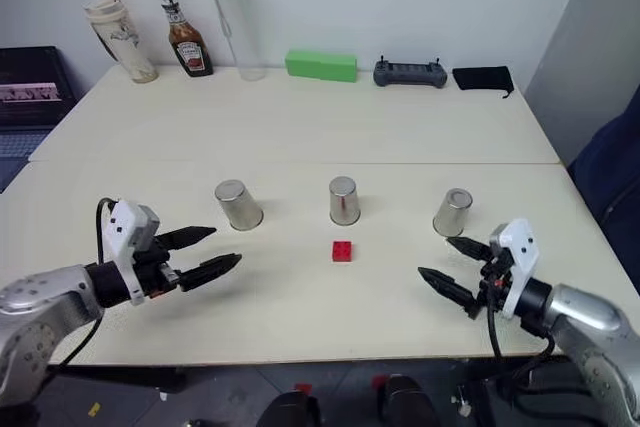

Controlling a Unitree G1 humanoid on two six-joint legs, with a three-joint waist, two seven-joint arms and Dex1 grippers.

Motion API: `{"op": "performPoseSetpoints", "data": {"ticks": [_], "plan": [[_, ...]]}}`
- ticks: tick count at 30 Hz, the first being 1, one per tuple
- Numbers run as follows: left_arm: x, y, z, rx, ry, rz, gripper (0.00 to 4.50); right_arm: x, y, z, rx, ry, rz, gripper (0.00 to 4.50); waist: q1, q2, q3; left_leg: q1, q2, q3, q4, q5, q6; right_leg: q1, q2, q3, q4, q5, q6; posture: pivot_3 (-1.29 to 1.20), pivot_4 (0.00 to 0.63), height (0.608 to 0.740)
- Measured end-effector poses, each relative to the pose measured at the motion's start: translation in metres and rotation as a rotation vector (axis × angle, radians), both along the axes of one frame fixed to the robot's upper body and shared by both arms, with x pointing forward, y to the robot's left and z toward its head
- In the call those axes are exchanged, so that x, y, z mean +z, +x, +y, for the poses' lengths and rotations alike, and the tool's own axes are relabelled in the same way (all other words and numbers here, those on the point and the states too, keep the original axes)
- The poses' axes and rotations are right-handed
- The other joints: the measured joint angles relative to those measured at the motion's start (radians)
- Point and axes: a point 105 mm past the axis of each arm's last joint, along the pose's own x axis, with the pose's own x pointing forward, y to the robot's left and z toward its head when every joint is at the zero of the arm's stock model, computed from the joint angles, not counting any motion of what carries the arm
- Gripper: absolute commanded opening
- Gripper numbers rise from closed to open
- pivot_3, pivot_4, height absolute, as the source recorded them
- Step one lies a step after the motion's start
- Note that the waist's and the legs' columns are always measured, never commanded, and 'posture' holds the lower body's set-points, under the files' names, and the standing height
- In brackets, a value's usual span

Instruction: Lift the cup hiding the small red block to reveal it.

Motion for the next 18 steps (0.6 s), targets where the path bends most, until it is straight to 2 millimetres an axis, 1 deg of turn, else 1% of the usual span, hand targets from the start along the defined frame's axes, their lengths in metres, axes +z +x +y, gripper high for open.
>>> {"op": "performPoseSetpoints", "data": {"ticks": [7,18], "plan": [[0.002,-0.001,-0.006,-0.033,-0.018,0.014,4.50,-0.003,0.002,0.004,0.001,0.013,0.008,4.43,0.000,0.000,0.000,0.000,0.000,0.001,0.000,0.000,0.000,0.000,-0.003,0.000,0.000,0.000,0.000,0.00,0.150,0.740],[0.007,0.000,-0.012,-0.046,-0.028,-0.028,4.50,-0.006,0.003,0.001,-0.035,0.014,0.015,4.43,0.000,0.000,0.000,0.000,0.000,0.001,0.000,0.000,0.000,0.000,-0.003,0.000,0.000,0.000,0.000,0.00,0.150,0.740]]}}
